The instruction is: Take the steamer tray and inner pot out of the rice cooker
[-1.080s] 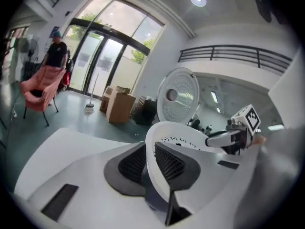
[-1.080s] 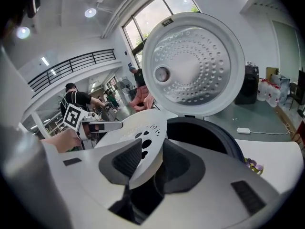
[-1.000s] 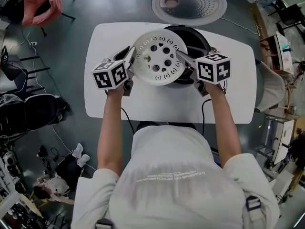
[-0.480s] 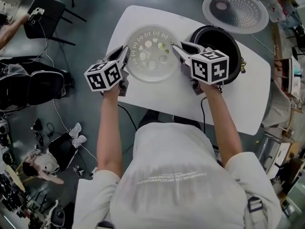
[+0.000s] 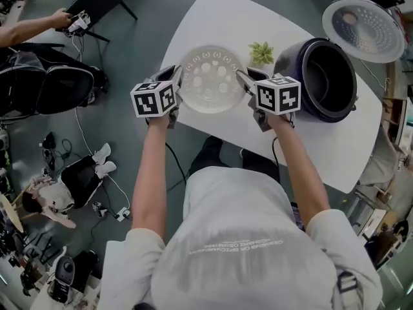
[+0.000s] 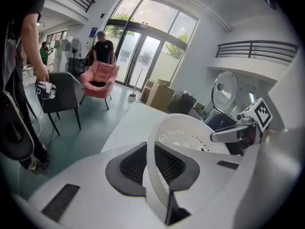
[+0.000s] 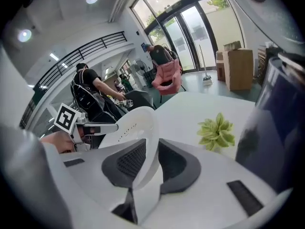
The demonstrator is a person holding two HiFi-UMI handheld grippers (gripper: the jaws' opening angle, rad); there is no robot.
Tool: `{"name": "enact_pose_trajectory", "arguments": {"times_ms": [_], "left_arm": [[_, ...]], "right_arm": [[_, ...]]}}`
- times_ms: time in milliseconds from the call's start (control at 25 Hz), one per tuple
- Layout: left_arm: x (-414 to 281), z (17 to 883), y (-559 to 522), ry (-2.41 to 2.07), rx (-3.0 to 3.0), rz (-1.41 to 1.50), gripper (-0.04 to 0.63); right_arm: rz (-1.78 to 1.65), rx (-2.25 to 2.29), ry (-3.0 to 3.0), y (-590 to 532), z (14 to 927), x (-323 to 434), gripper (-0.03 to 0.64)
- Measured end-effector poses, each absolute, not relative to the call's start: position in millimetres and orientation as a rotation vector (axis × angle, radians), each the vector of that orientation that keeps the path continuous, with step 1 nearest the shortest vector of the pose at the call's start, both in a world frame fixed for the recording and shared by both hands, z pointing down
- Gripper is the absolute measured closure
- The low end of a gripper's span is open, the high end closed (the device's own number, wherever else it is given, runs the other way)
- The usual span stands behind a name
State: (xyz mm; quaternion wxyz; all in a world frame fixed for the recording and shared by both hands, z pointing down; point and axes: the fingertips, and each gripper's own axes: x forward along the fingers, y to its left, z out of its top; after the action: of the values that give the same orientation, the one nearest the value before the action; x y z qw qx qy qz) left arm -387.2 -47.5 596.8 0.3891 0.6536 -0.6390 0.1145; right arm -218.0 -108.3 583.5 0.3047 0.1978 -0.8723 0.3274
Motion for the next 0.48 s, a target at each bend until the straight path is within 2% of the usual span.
{"name": "enact_pose_trajectory", "arguments": {"times_ms": [480], "left_arm": [[-399.5,661.8,-44.8,-1.576,1.565,0.384,0.537]], "right_arm": [[0.918,0.494,-2.207,-111.8,658.8,-232.6,0.526]]}}
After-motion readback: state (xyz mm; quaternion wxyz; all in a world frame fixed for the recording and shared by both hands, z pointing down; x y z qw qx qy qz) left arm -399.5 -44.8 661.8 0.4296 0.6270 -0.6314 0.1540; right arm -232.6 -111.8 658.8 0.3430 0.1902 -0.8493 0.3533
